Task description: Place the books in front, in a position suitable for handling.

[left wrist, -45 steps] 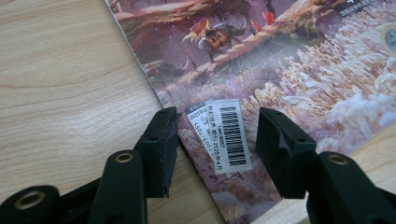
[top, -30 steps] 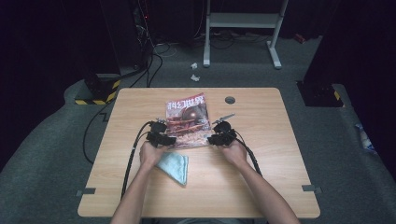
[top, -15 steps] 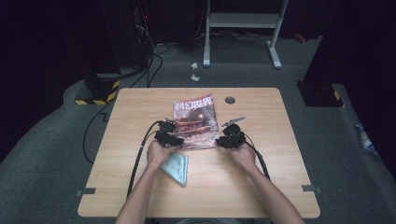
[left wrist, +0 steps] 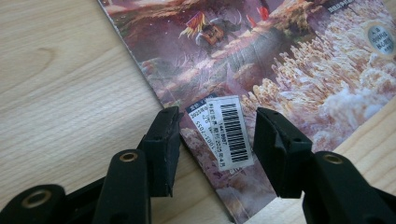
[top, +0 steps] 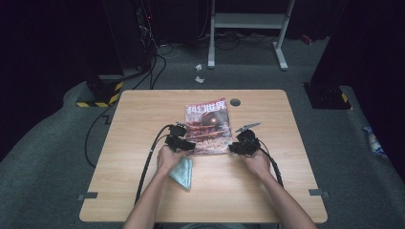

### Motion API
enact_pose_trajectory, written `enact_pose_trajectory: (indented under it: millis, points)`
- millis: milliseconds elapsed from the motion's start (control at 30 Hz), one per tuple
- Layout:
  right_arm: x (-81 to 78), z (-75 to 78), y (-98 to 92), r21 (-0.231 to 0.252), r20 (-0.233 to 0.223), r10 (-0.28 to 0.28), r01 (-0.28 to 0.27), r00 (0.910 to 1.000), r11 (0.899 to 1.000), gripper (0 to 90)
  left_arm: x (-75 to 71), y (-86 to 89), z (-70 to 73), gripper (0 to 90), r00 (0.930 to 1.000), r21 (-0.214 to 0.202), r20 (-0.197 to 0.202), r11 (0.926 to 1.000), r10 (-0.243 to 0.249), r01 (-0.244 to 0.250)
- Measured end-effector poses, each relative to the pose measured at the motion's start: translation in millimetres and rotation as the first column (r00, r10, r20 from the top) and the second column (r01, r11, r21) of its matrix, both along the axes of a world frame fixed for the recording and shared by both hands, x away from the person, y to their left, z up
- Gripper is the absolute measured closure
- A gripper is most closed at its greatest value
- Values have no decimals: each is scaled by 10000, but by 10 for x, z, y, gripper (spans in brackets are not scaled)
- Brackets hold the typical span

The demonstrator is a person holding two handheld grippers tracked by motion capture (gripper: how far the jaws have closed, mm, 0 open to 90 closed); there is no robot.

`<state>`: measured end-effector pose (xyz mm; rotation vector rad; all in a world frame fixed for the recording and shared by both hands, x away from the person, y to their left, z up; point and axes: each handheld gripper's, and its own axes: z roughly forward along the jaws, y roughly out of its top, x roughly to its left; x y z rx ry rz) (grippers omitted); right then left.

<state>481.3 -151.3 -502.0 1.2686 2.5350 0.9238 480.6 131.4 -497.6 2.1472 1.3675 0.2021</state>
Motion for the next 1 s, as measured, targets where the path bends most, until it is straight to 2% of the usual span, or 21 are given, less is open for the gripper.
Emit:
enact_pose_trajectory:
  millis: [100, 200, 400, 567, 733, 800, 900, 1000]
  points:
    - [-20, 9, -26, -65, -72, -47, 46, 10000, 10000, 715, -8, -48, 3, 508, 10000, 31, -23, 10000, -54, 54]
    - [-56, 28, -68, -359, -26, -36, 36, 10000, 9993, 717, -37, -110, 0, 508, 9998, 29, 36, 9999, -170, 170]
    - [-147, 14, -180, -214, 100, -212, 214, 9997, 9995, 719, -85, -179, -7, 509, 9994, -174, 40, 9992, -356, 357]
    - [-223, 1, -261, -128, 231, -277, 280, 9993, 9995, 721, -146, -242, -15, 510, 9983, -25, 92, 9983, -581, 582]
    - [-300, 0, -339, -11, 114, -411, 411, 9991, 9992, 721, -214, -276, -29, 512, 9980, -331, 123, 9975, -618, 621]
    - [-328, 1, -360, -45, 139, -413, 414, 9991, 9991, 721, -243, -302, -33, 512, 9973, -184, 120, 9972, -723, 725]
    - [-376, 6, -389, -124, 137, -422, 423, 9990, 9990, 722, -288, -317, -36, 511, 9968, -328, 63, 9963, -797, 799]
    - [-428, 1, -418, -84, 208, -438, 440, 9988, 9990, 722, -334, -346, -37, 512, 9958, -278, 100, 9955, -906, 909]
